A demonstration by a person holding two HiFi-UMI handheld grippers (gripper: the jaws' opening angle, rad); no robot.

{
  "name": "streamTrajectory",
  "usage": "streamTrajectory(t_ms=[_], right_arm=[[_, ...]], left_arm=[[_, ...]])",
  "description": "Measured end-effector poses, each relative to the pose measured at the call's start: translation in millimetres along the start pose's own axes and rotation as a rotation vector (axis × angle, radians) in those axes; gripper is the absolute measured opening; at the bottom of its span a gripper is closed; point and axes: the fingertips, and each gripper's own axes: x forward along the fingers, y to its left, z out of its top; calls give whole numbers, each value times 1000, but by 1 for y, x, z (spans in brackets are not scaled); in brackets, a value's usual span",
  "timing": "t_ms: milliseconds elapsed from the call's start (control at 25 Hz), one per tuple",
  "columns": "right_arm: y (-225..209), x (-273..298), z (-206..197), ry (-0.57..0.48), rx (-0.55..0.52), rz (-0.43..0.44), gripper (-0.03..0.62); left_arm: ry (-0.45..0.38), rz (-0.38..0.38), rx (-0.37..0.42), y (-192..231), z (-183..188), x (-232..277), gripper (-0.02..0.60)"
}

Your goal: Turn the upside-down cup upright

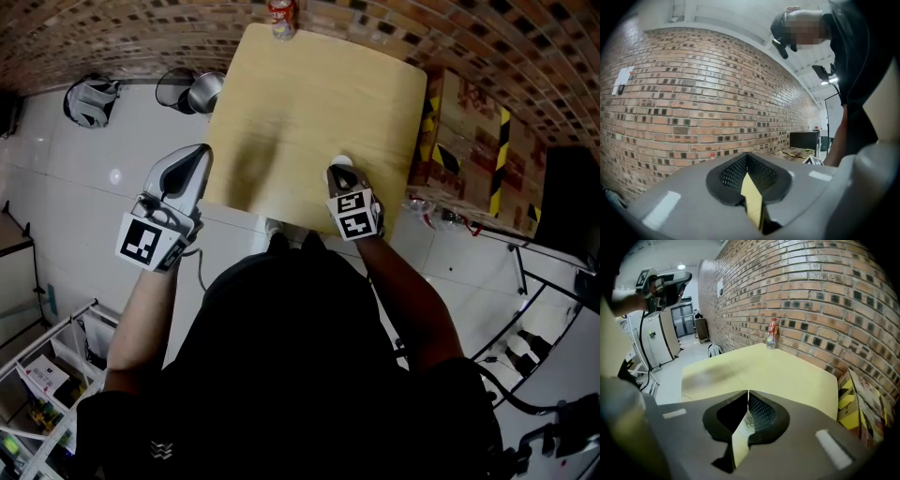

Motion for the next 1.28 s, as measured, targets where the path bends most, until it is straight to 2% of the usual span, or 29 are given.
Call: streamTrajectory(t_ms=[200, 360, 600, 720, 880, 1120, 1280], right_arm=[[3, -3, -3, -9, 34, 13, 31], [4, -6, 1, -24, 64, 44, 64], [-28, -12, 5, -50, 102, -36, 74], [-43, -11, -4, -21, 176, -43, 81], [-44, -4, -20, 37, 273, 3, 112], [-45, 4, -28, 56, 392, 41, 105], [-43, 8, -26, 57, 396, 56, 67]], left_arm=[[15, -8, -12, 0, -5, -5, 0], [-10, -7, -4, -1, 1, -3, 0], [-36, -20, -18, -2, 3, -4, 0], [-34, -22, -12, -4, 5, -4, 0], [-11, -10, 30, -3, 3, -6, 0], [-4, -2, 43, -5, 4, -6, 0], [3, 6, 54, -6, 4, -9, 0]])
